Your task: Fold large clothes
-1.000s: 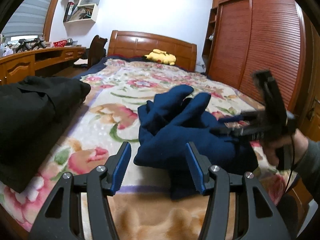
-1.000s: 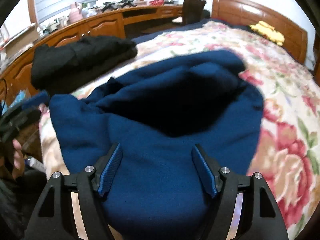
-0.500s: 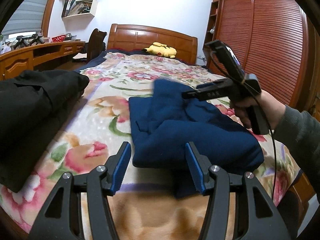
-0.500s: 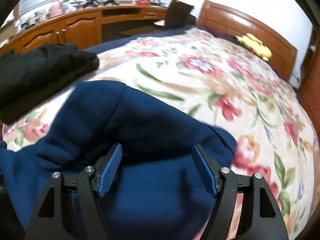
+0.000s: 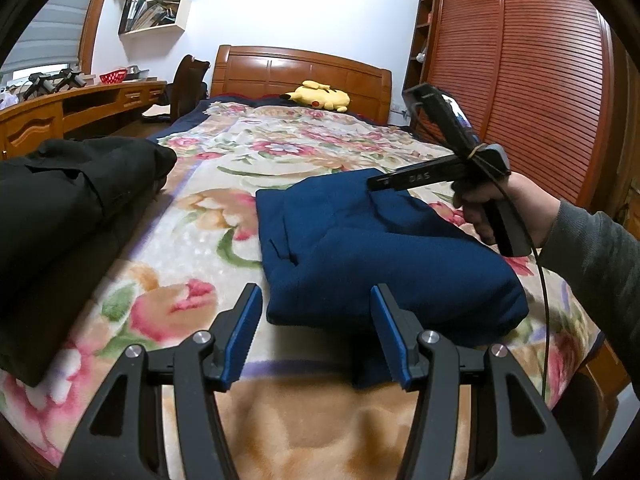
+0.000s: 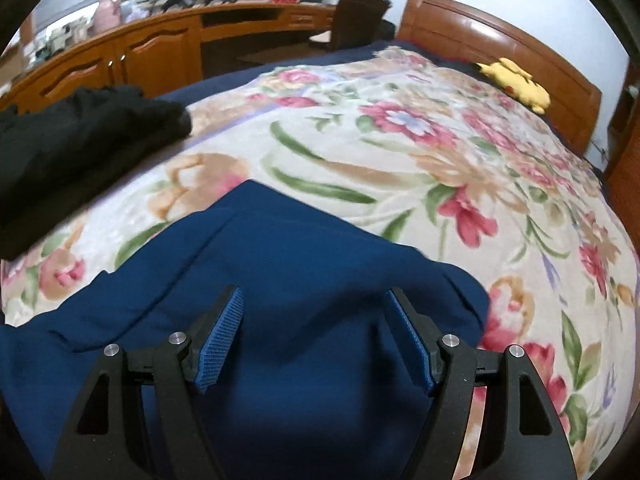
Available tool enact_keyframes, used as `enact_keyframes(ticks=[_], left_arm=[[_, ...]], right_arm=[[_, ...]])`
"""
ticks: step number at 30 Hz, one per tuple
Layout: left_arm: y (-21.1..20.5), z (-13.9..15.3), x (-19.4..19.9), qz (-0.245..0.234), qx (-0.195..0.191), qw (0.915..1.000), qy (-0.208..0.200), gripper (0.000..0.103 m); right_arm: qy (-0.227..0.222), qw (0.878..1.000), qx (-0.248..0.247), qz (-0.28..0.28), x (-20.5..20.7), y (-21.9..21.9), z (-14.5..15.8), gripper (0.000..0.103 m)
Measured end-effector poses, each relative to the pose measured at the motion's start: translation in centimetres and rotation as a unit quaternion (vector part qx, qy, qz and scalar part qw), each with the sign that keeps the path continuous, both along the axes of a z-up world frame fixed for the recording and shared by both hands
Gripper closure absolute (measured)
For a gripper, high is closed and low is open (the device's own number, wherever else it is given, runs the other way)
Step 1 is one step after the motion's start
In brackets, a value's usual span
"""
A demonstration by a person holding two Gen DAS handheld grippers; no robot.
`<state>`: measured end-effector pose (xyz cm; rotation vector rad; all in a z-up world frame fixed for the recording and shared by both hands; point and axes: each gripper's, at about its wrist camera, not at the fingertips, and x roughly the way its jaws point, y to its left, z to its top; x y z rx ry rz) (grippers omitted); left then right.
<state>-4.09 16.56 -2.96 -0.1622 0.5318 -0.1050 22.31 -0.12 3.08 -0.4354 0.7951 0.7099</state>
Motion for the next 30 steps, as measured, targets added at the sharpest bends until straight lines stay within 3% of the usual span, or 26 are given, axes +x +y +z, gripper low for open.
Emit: enact_keyframes(ticks=[5,10,16,20,30], left_arm=[[-0.2,0.0,-0.5,-0.006,0.005,1.0,-0.001,0.048],[-1.0,-0.6,-0.9,-0.006,0.017,0.9998,0.011,0.048],[-1.8,-1.5,-1.6,-0.005,0.033,0.9991,0.028,0.048],[-2.1,-2.2,-1.8,-0.025,0.014,0.9987,0.043,0.048],[-3.8,-2.9,-0.1,-0.038,0.018,0.9971,0.064,0.048]], right_arm=[[-0.002,0.998,0.001,-0.06,1.8,-3.8,-0.4,0.029],[0.008,0.996,0.007,-0.085,2.7,-6.5,-1.7,0.029],[0.034,0.995,0.021,-0.095,3.6,-7.8,-3.4,0.026],[0.038,0.995,0.022,-0.092,3.7,-7.6,-4.1,0.024],[0.065,0.993,0.04,-0.091,4.4,-7.5,-5.3,0.021]])
